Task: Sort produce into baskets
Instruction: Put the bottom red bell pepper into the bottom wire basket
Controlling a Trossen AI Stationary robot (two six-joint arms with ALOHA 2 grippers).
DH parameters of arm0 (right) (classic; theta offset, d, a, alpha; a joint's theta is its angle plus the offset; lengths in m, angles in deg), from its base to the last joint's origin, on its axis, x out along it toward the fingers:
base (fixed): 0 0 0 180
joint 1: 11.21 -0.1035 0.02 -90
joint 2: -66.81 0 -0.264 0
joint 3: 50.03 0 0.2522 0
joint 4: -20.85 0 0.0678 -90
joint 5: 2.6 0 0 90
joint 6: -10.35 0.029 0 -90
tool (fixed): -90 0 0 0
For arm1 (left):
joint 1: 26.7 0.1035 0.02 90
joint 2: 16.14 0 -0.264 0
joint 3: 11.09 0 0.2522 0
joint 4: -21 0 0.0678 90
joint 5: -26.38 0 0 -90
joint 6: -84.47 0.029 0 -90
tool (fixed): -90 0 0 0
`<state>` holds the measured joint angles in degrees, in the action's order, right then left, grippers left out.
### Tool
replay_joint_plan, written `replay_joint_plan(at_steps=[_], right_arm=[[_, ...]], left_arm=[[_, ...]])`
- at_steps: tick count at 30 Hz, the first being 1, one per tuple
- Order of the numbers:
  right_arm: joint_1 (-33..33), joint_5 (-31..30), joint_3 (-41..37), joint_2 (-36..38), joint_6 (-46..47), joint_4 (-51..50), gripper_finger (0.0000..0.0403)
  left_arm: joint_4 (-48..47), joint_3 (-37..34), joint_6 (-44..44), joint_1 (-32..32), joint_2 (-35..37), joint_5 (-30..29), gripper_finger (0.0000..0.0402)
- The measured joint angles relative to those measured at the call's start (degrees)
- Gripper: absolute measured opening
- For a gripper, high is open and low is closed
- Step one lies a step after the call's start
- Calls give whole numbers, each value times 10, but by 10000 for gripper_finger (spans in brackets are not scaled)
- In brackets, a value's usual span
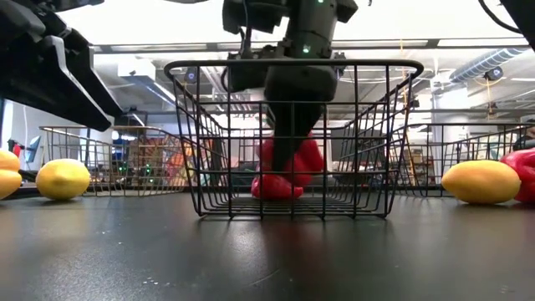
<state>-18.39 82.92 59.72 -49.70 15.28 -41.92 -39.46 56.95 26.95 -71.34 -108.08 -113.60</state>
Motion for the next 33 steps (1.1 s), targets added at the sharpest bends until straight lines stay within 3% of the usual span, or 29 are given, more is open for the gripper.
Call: replay_joint_plan(at_steps=[16,22,33], right_arm=[[15,0,0,-51,11,-46,335],[14,-20,0,-48,10,-48,368],[15,-125,25,20,16,-120,382]], left_arm=[[0,0,0,0,0,0,350],[0,0,0,0,0,0,350],[0,0,0,0,0,0,350]])
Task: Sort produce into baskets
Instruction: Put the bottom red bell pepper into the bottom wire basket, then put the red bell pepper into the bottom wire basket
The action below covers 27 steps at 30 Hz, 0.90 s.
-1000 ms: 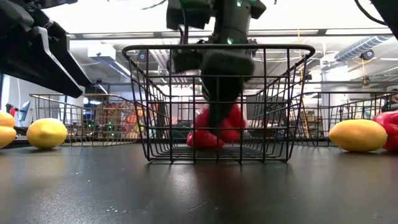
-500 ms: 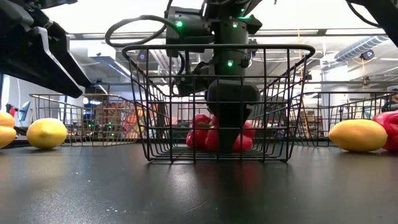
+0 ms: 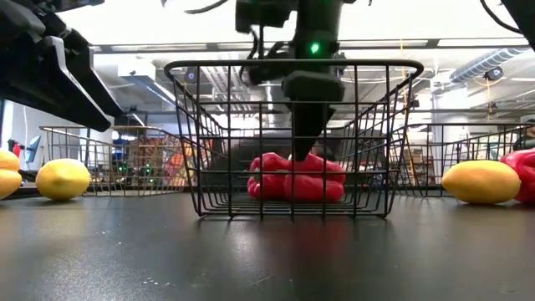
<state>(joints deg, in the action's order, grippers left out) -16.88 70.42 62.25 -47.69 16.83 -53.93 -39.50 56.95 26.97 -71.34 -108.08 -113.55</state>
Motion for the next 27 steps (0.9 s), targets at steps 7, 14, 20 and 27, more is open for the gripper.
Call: replay_joint_plan(at_steps=[7,14,20,27], right_arm=[[-3,-81,0,80,45,-85,382],[-57,-101,-14,212,225,-261,382],[-126,-64,-116,335,408,-284,382],[-215,1,-261,415,585,-239,382]], left_arm=[[0,1,0,0,0,14,350],[4,10,-2,0,0,29,350],[56,10,4,0,0,27,350],[68,10,28,0,0,44,350]])
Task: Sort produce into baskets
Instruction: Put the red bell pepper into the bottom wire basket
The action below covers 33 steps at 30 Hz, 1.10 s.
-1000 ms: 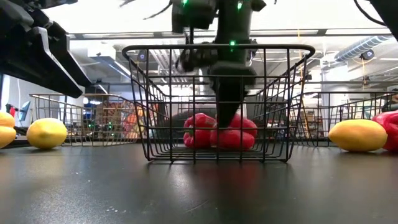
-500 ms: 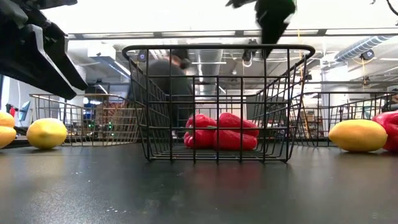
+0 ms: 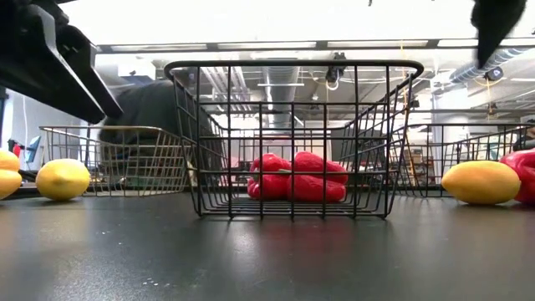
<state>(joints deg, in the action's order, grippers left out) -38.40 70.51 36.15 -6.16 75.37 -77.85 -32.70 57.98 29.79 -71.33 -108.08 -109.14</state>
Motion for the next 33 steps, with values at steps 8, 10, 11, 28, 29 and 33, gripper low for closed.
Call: replay_joint_plan(at_steps=[8,10,11,28,29,33], right_arm=[[-34,87,-104,4,79,13,382],[-28,109,-135,4,76,16,382],[-26,120,-149,4,75,19,382],[-32,124,-200,-2,263,32,384],[-29,120,-200,-2,277,32,384],[-13,82,-208,-2,330,32,384]], left_arm=[[39,0,4,7,0,-19,350],[43,0,4,7,0,-20,350],[42,0,4,8,0,-20,350],[49,0,2,10,0,-43,350],[49,0,2,11,0,-50,350],[49,0,5,13,0,-56,350]])
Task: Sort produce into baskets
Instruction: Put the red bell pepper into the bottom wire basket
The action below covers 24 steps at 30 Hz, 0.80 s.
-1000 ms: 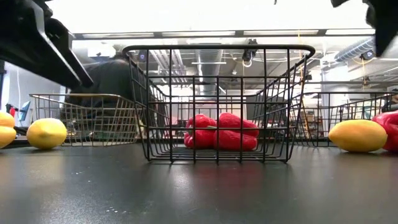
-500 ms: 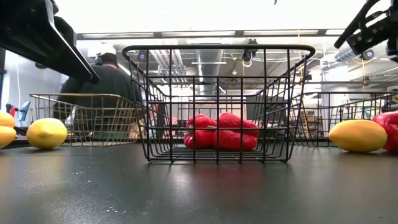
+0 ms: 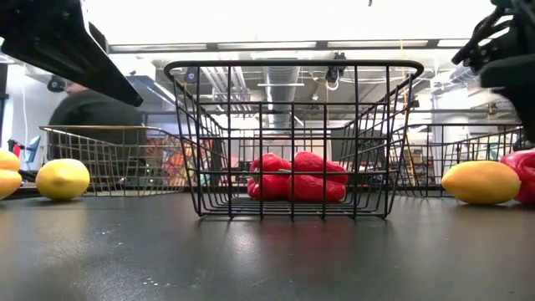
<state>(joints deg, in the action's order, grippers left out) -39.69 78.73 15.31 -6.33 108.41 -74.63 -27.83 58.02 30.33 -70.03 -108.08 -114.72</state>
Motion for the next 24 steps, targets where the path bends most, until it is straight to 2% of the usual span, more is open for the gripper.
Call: replay_joint_plan(at_steps=[2,6,13,20,24], right_arm=[[10,-29,-7,0,34,2,384],[21,-40,-31,0,95,14,384],[23,-96,-86,0,227,44,384],[27,-100,-88,-19,255,55,384],[26,-66,-90,-49,264,97,384]], left_arm=[[0,0,7,0,0,0,350],[0,0,11,0,0,0,350],[0,0,27,0,0,1,350],[0,0,35,0,0,1,350],[0,0,37,0,0,1,350]])
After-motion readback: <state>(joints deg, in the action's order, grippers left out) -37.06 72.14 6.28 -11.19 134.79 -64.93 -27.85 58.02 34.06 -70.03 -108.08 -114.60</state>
